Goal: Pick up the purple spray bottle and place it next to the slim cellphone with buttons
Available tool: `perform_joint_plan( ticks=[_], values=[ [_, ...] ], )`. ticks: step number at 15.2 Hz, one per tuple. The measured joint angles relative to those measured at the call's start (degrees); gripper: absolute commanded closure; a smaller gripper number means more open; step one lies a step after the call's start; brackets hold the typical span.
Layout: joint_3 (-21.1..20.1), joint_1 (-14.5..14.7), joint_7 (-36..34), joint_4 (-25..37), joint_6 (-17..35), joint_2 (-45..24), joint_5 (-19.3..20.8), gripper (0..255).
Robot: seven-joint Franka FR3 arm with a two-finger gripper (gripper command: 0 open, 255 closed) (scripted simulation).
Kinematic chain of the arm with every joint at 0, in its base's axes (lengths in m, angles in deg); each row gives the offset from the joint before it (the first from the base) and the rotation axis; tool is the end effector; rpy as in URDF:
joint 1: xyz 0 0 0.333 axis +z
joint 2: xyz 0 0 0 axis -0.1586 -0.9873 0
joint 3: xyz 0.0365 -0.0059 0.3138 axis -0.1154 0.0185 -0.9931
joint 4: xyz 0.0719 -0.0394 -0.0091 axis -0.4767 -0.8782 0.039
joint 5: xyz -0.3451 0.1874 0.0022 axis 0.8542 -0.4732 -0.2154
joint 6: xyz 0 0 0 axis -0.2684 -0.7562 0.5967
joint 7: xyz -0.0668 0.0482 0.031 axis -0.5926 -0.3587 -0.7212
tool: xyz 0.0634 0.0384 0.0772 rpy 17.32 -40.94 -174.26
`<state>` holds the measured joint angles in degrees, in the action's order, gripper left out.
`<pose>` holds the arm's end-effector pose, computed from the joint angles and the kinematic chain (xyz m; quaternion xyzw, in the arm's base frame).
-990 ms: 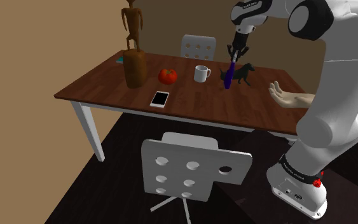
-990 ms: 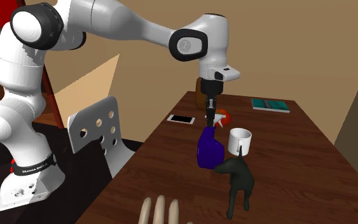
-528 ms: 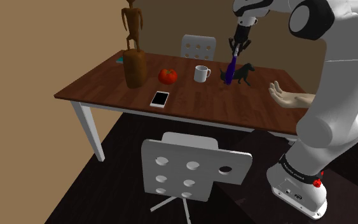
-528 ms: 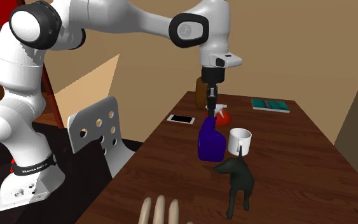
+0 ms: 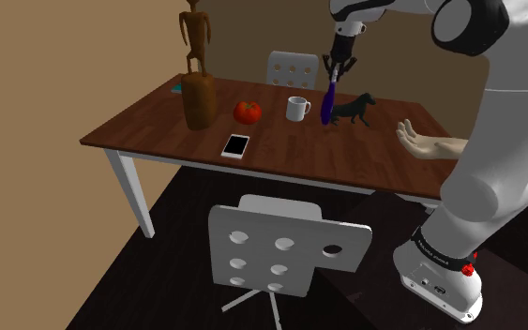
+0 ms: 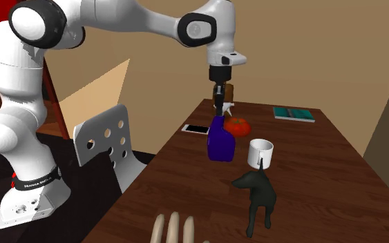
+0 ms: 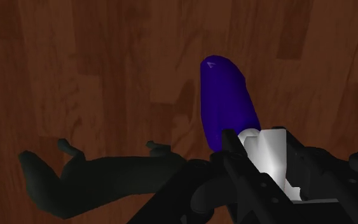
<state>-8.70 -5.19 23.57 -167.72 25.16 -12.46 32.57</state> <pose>0.6106 -0.2631 0.4971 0.9331 -0.3590 0.0174 0.0081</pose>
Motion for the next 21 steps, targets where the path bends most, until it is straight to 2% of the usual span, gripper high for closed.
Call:
perform_joint_plan(
  ticks=[9,16,21],
  values=[
    [-3.3,7.4,-10.8,-2.0,0.3,1.7,1.7,255],
    [-6.1,13.0,-19.3,0.7,-0.6,-0.2,2.7,255],
    [-7.8,16.9,-25.0,6.0,-2.6,-3.6,3.3,255]
  ],
)
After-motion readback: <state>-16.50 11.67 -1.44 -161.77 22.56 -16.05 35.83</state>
